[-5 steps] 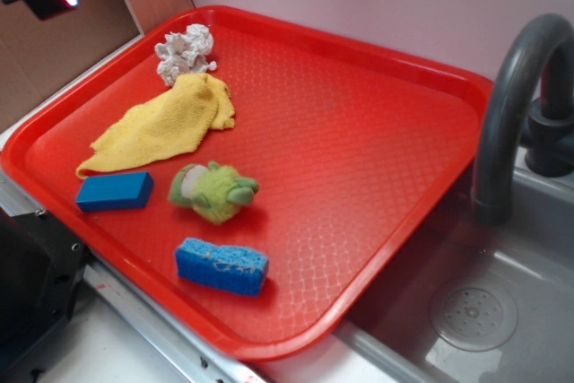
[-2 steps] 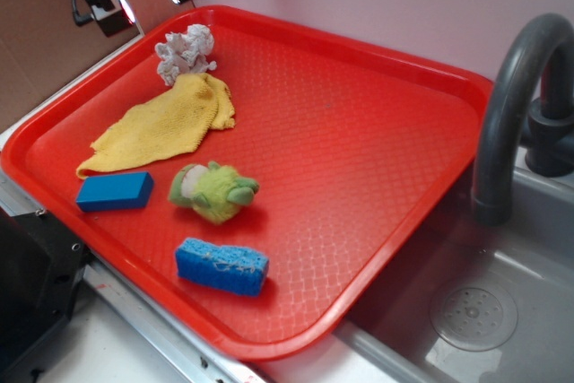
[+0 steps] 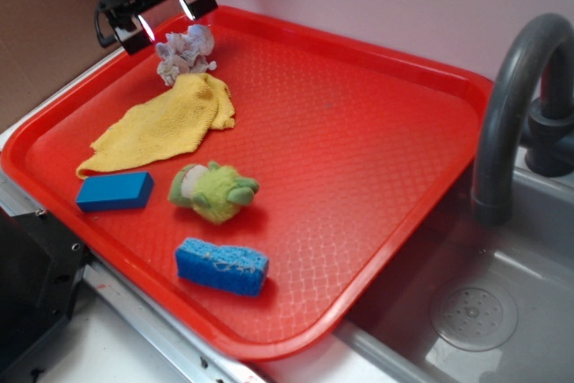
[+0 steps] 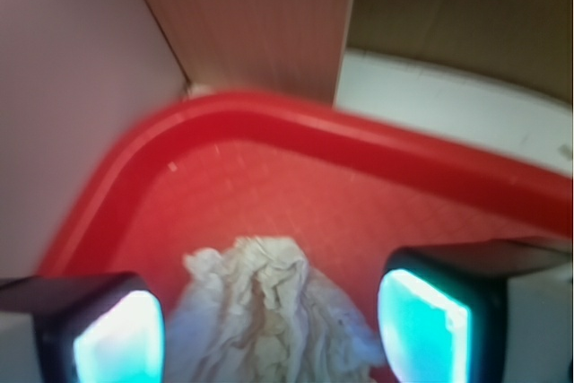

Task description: Grab the white paper.

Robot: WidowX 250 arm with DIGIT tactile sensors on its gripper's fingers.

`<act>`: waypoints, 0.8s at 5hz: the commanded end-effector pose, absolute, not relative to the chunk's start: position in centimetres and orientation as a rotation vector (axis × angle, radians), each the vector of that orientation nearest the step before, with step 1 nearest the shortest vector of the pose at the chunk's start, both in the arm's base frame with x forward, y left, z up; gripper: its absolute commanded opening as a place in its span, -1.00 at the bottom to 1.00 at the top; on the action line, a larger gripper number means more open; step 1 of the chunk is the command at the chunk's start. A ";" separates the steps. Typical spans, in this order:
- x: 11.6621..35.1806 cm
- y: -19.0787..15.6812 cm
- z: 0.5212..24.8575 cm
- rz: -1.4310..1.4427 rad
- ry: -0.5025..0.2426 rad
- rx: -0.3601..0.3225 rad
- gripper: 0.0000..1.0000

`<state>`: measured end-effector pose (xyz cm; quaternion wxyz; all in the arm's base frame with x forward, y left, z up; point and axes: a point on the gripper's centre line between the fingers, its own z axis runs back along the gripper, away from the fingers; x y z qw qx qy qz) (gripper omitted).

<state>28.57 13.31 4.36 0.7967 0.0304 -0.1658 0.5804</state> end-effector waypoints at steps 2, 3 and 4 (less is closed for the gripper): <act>28.8 13.6 2.7 1.207 -0.316 0.015 0.51; 28.8 13.3 2.3 1.203 -0.305 0.013 -1.00; 28.6 13.0 2.4 1.201 -0.296 0.018 -1.00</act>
